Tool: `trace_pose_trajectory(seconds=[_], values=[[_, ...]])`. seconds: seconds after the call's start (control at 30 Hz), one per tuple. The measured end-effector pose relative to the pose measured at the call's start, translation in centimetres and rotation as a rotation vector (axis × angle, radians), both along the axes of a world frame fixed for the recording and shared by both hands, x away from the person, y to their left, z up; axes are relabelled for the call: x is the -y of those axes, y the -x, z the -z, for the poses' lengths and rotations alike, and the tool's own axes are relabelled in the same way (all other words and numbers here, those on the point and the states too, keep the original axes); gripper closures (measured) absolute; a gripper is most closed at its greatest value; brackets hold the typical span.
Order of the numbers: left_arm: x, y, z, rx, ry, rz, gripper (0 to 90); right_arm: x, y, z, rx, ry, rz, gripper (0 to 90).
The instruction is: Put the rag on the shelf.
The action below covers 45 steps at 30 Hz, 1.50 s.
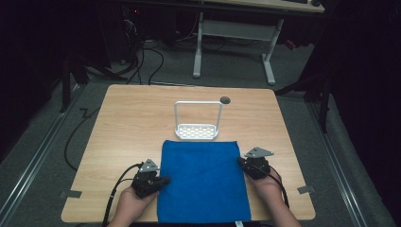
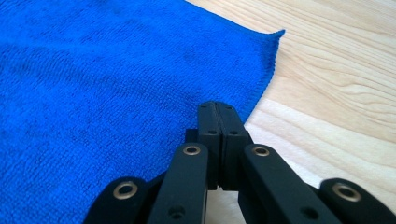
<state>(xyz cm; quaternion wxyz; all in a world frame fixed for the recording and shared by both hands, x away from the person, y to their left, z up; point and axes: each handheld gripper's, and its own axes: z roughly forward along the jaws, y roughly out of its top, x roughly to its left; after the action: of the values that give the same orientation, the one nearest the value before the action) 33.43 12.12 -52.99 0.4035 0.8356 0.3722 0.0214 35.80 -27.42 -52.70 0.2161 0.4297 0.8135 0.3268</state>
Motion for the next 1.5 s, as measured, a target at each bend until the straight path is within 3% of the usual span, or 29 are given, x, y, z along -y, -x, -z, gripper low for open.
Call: trace_pose_trajectory(seconds=[0.33, 0.43, 0.53, 0.57, 0.73, 0.83, 0.87, 0.97, 1.2, 1.43, 1.5], values=[[-1.6, 1.4, 0.0, -0.017, 0.02, 0.011, 87.3, -1.0, 1.3, 0.0, -0.008, -0.005, -0.05, 90.0], [-1.6, 1.4, -0.1, 0.015, 0.019, -0.002, 80.2, -0.9, 1.4, -0.1, -0.004, -0.017, -0.044, 85.5], [-2.2, 1.0, -0.5, 0.067, 0.06, -0.055, 74.9, -0.6, 1.6, -0.5, 0.038, -0.036, -0.031, 80.4], [-2.2, 1.0, -0.5, 0.067, 0.06, -0.055, 73.4, -0.6, 1.6, -0.5, 0.038, -0.036, -0.031, 80.4], [-3.5, -1.1, -0.8, 0.143, 0.083, -0.192, 67.3, 0.1, 2.6, -0.9, 0.086, -0.042, -0.016, 75.5], [-3.3, -2.0, -0.6, 0.156, 0.058, -0.211, 65.9, 0.4, 2.9, -1.0, 0.09, -0.039, -0.011, 74.8], [-3.1, -3.0, -0.5, 0.175, 0.028, -0.23, 66.0, 0.9, 3.4, -0.9, 0.092, -0.036, -0.003, 74.5], [-2.9, -4.0, -0.5, 0.168, 0.033, -0.25, 67.8, 1.2, 3.7, -0.9, 0.09, -0.031, 0.004, 74.0], [-1.8, -7.4, 0.1, 0.169, -0.022, -0.291, 69.8, 2.3, 4.4, -0.8, 0.091, -0.029, 0.028, 73.3], [-0.8, -9.3, 0.3, 0.164, -0.011, -0.295, 62.0, 2.2, 4.3, -0.7, 0.083, -0.03, 0.029, 73.2], [-0.3, -9.9, 0.5, 0.145, -0.035, -0.296, 60.1, 2.1, 4.1, -0.7, 0.082, -0.028, 0.026, 73.1]])
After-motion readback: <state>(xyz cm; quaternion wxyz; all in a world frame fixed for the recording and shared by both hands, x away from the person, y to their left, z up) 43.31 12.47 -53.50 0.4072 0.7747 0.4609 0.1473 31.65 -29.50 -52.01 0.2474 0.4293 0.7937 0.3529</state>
